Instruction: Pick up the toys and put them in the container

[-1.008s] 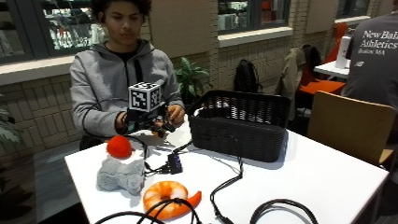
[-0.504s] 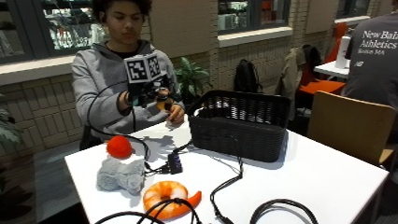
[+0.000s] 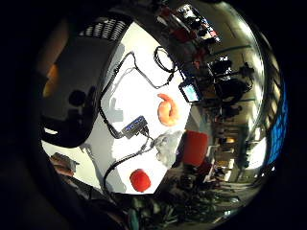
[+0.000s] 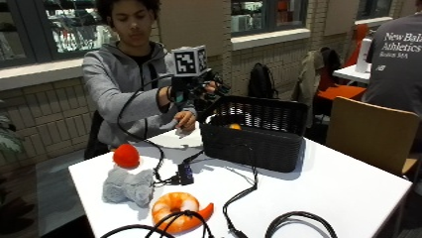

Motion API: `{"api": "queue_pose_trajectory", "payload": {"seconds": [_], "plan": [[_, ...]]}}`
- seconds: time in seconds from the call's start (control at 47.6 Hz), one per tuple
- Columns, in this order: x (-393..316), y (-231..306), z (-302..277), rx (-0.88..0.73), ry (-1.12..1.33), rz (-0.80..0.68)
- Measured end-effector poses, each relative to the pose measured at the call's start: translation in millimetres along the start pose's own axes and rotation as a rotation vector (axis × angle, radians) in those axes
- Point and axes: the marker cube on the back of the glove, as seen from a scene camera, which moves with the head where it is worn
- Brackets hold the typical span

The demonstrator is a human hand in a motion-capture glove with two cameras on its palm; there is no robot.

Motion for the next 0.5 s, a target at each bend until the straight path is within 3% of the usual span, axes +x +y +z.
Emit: {"api": "queue_pose_trajectory", "payload": {"seconds": [0.126,0.252,0.399,0.504], "plan": [[50,47,-10,-0.013,0.033,0.081],[136,86,-3,-0.132,-0.016,0.286],[223,139,55,-0.228,-0.135,0.486],[246,159,91,-0.281,-0.169,0.536]]}}
